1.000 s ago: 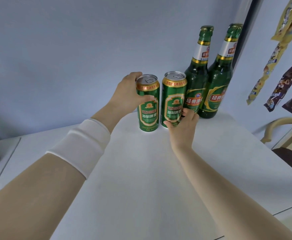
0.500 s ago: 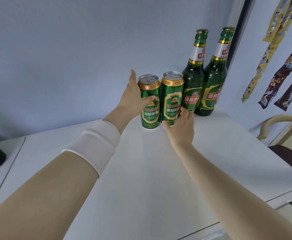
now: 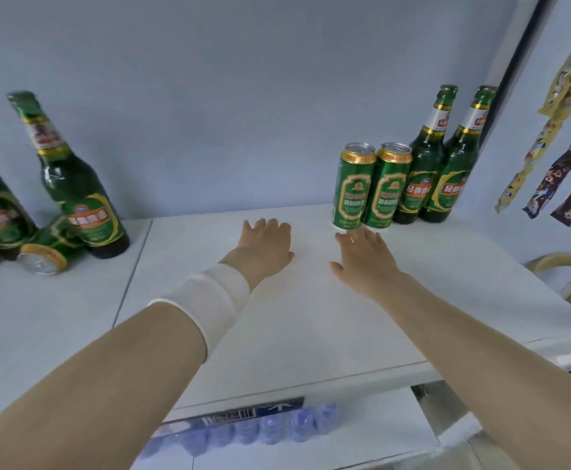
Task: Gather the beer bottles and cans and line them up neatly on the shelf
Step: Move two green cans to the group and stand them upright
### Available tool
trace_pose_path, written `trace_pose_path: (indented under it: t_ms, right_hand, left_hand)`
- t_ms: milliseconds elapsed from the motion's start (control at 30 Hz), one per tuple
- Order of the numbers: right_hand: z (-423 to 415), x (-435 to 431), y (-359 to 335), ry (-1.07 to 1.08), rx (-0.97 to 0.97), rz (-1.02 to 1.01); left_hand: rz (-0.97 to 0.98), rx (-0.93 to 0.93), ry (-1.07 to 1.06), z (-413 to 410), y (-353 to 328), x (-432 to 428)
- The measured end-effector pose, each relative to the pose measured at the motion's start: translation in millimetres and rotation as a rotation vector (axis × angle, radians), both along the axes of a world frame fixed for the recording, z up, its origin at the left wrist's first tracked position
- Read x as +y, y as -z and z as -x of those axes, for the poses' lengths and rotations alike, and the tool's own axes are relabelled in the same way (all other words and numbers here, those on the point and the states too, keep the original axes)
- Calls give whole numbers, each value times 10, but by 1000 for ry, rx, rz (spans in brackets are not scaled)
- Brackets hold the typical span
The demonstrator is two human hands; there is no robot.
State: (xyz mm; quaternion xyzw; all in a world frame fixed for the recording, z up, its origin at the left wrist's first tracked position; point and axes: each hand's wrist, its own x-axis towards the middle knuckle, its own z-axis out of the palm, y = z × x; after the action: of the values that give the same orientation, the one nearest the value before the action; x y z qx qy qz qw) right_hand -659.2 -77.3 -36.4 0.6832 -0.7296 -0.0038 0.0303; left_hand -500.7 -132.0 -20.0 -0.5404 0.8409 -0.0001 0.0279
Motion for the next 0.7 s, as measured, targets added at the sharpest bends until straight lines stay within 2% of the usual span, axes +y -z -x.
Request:
trace_pose_path:
  t_ms: [400, 700]
  right_hand:
    - [-1656, 593, -171, -301, -63, -78]
    - [-3435, 905, -326, -483, -140, -37]
  left_hand:
    - [1, 34, -307, -1662, -200, 1226]
    - [42, 77, -464, -3277, -315, 1805]
